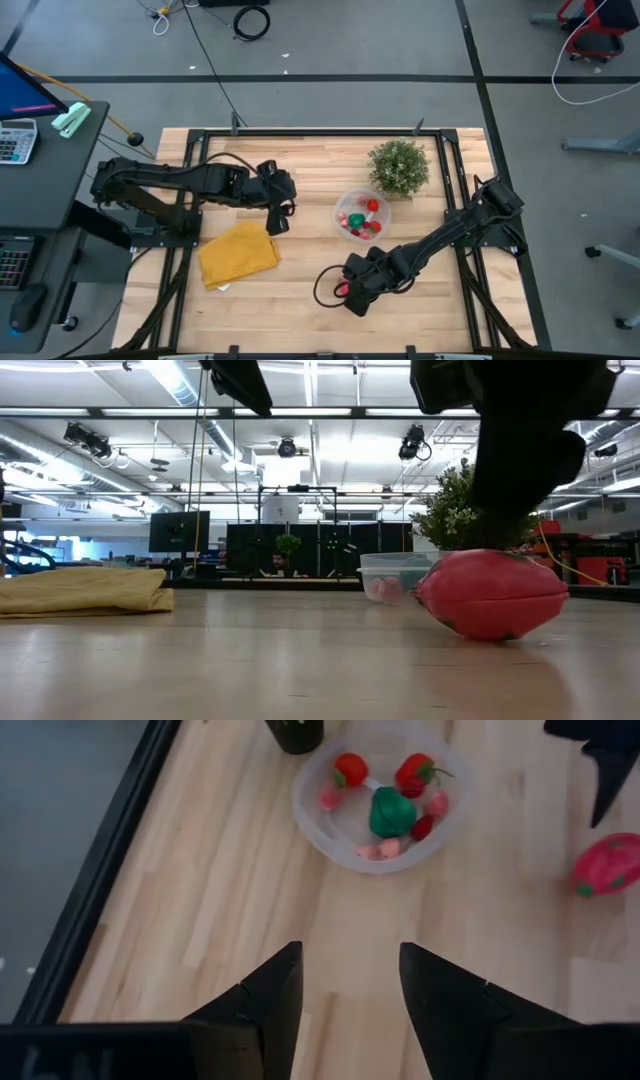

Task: Pick and placing Produce into tupperware
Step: Put the dragon fruit into the transparent bin

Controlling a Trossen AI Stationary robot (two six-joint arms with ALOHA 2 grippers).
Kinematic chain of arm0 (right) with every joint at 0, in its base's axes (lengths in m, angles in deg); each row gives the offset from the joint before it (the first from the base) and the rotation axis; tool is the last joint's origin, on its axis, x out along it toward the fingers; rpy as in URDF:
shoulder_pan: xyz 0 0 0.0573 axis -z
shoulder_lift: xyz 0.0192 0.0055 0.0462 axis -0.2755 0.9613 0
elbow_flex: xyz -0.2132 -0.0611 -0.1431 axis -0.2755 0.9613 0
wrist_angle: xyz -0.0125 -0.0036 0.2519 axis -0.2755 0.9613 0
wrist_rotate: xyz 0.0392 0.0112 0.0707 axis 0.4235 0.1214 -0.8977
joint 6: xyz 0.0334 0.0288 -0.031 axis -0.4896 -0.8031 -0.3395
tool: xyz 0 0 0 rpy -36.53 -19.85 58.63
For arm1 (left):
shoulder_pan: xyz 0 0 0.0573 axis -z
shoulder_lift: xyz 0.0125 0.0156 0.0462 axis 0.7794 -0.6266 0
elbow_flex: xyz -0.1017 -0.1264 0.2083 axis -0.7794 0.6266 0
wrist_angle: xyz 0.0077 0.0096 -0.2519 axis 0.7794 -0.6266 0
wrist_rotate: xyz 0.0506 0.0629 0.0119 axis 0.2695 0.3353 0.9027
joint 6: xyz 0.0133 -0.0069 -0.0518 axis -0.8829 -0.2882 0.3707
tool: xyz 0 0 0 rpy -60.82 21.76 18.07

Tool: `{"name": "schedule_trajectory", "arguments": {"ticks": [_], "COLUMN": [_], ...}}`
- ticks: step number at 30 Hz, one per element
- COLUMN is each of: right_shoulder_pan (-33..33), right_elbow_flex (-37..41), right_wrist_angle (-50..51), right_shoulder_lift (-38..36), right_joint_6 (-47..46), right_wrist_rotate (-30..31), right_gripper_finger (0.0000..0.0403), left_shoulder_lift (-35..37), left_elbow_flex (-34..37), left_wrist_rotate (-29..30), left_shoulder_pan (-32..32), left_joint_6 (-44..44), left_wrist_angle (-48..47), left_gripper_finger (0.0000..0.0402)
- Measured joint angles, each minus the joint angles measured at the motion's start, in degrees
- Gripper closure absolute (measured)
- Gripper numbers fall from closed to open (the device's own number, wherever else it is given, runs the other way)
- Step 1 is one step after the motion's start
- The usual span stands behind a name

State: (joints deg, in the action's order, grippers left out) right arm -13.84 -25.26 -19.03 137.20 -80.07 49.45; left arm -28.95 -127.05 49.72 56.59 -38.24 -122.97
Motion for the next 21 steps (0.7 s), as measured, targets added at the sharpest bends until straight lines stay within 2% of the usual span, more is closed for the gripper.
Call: {"name": "schedule_trajectory", "arguments": {"ticks": [9,16,21], "right_shoulder_pan": [-2.03,-2.15,-2.22], "right_elbow_flex": [0.0,0.0,-0.09], "right_wrist_angle": [-6.56,-6.77,-7.61], "right_shoulder_lift": [3.75,9.0,9.93], "right_joint_6": [-1.05,-0.17,1.37], "right_wrist_rotate": [0.2,-0.39,0.56], "right_gripper_finger": [0.0124,0.0124,0.0124], "left_shoulder_lift": [0.0,0.0,0.0], "left_elbow_flex": [0.0,0.0,0.0], "left_wrist_rotate": [0.0,0.02,0.0], "left_shoulder_pan": [3.49,5.39,5.88], "left_joint_6": [3.97,5.41,4.93], "left_wrist_angle": [-0.26,-0.26,-0.36], "left_gripper_finger": [0.0224,0.0229,0.0224]}}
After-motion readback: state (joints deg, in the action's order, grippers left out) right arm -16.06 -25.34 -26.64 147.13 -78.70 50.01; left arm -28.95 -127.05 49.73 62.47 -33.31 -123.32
